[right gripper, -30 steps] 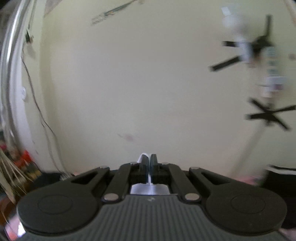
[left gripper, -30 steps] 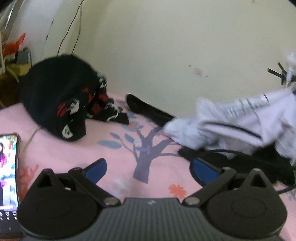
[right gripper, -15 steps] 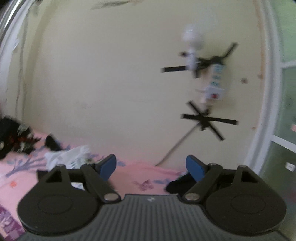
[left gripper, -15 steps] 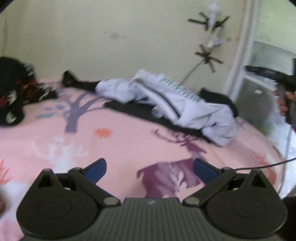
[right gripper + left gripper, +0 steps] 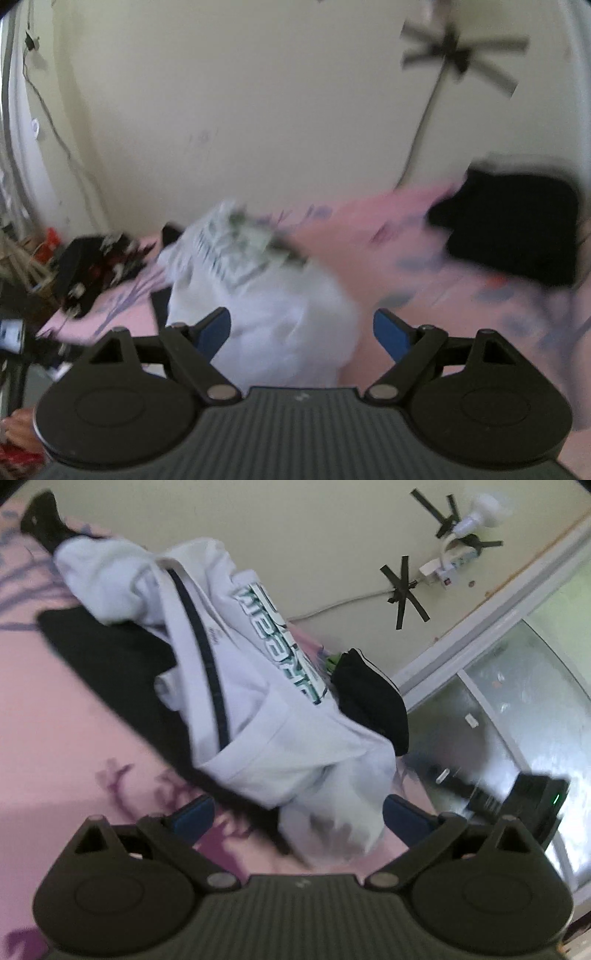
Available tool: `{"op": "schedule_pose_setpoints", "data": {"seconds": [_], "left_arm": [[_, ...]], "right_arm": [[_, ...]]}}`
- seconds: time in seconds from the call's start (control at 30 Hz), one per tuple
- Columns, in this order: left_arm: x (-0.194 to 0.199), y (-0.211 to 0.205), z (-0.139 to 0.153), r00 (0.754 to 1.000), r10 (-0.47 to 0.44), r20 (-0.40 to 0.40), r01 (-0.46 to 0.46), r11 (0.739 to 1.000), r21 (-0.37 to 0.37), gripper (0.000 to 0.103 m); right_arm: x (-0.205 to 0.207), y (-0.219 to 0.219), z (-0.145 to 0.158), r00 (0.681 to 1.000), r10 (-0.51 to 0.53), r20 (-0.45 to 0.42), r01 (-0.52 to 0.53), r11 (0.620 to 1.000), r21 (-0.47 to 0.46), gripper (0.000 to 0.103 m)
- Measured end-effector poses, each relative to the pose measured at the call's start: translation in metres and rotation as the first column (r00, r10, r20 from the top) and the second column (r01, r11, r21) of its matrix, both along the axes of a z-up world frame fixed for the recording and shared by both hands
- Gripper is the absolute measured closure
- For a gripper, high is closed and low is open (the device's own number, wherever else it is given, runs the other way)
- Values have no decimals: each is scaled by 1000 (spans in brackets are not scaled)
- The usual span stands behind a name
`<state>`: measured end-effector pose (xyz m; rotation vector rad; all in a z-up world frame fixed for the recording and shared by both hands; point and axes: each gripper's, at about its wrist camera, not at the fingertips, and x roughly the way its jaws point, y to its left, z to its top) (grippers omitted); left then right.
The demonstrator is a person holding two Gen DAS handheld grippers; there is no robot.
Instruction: Fold small clothes
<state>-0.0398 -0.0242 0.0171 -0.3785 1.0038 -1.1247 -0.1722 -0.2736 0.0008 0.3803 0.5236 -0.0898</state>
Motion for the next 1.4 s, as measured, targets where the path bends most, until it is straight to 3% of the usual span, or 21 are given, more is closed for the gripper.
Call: {"op": "schedule_pose_setpoints", "data": {"seconds": [0.07,0.1,0.13,0.17,0.2,0.3,0.37,0.47,0.53,0.57,0.67,0.73,0.8,0.87,0.93,0.97,1.07,1.2,1.27,1.33,1.4], "left_arm": [[9,-19,-10,998,8,-64,-10,1000,-26,4],[13,-23,-14,995,22,-94,-25,999,-30,16],[18,-28,-17,993,40,-109,-43,999,-24,34],[20,-31,-19,993,45,-113,-46,999,-6,90],[23,-34,-20,992,50,-116,-49,999,16,99],[17,-6,-3,998,46,-48,-48,998,-50,98],[4,32,21,994,77,75,-69,992,-105,98],[-14,105,47,962,195,191,-162,971,-176,98],[-24,153,52,936,287,206,-248,949,-192,98],[-28,171,51,922,330,204,-295,937,-186,98],[-37,205,34,893,422,159,-401,904,-148,97],[-37,208,16,890,446,96,-434,893,-122,91],[-34,207,-2,894,446,50,-441,893,-91,55],[-30,201,-17,893,450,5,-449,892,-58,39],[-27,197,-27,904,427,-27,-428,902,-54,35],[-27,193,-31,908,418,-39,-419,906,-53,27],[-33,189,-37,922,387,-24,-388,921,-43,20],[-46,185,-37,934,358,-20,-358,933,-37,14],[-51,185,-38,937,349,-15,-349,936,-38,14],[-52,182,-37,936,351,-7,-351,936,-36,17],[-49,183,-40,936,352,-16,-352,935,-42,31]], "right_arm": [[14,6,-12,999,34,-33,-33,999,14,29],[18,8,-16,997,59,-44,-58,998,26,35],[18,12,-21,995,83,-53,-81,996,40,49],[17,17,-22,993,103,-61,-100,994,44,58],[14,22,-22,990,127,-65,-124,991,40,70],[6,37,-8,959,283,-18,-278,950,141,74],[3,63,2,889,458,13,-453,873,179,72],[8,95,16,774,633,25,-627,759,175,41],[15,93,31,725,686,58,-686,712,149,35],[20,87,39,733,678,64,-680,725,108,35],[61,60,66,859,511,34,-512,859,10,33],[101,51,81,907,419,30,-419,908,-21,32],[144,57,94,919,392,42,-388,918,-79,31],[190,69,101,920,392,25,-387,915,-116,28],[235,95,102,905,426,-20,-424,894,-144,11],[253,107,102,895,444,-47,-445,882,-156,11],[288,163,87,834,529,-155,-551,802,-231,11],[312,215,55,742,584,-329,-670,629,-394,11],[318,226,38,714,577,-396,-699,560,-445,11],[322,234,24,688,573,-446,-725,505,-469,11],[320,238,15,669,563,-485,-741,456,-493,14]]}}
